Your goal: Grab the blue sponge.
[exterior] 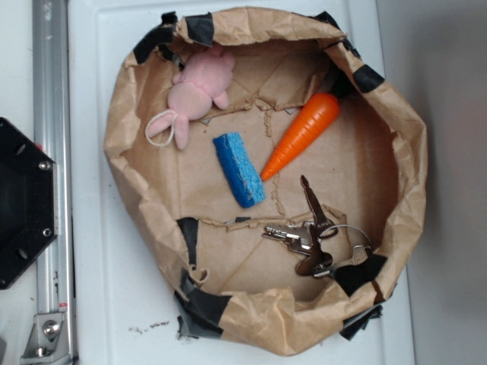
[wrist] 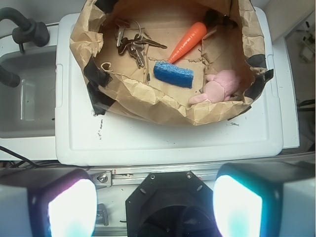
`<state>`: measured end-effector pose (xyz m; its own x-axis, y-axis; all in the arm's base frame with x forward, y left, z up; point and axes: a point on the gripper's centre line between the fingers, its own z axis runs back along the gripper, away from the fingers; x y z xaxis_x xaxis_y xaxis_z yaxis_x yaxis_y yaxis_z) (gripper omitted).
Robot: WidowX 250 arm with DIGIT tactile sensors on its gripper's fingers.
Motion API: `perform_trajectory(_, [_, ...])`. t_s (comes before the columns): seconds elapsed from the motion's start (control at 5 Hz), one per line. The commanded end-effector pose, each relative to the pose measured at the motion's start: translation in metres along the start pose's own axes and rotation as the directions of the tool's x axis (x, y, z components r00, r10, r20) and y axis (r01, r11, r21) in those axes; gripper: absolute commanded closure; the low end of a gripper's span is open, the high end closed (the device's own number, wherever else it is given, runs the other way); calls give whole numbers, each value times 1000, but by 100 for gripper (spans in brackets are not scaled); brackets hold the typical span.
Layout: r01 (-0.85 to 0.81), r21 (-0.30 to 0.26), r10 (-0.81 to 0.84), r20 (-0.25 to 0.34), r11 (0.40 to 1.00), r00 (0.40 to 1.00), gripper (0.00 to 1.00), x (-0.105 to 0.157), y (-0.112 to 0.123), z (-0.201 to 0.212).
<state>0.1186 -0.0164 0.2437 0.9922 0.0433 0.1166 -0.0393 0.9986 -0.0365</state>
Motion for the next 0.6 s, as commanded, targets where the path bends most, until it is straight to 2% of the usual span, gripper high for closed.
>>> perform_trajectory(0.0, [0,0,0,0,1000,1000,0,0,0,0])
perform_trajectory(0.2, [60,129,-45,-117,990,992,0,47,33,-35])
perform_trajectory(0.4, [256,179,-238,-119,950,964,0,102,47,-57])
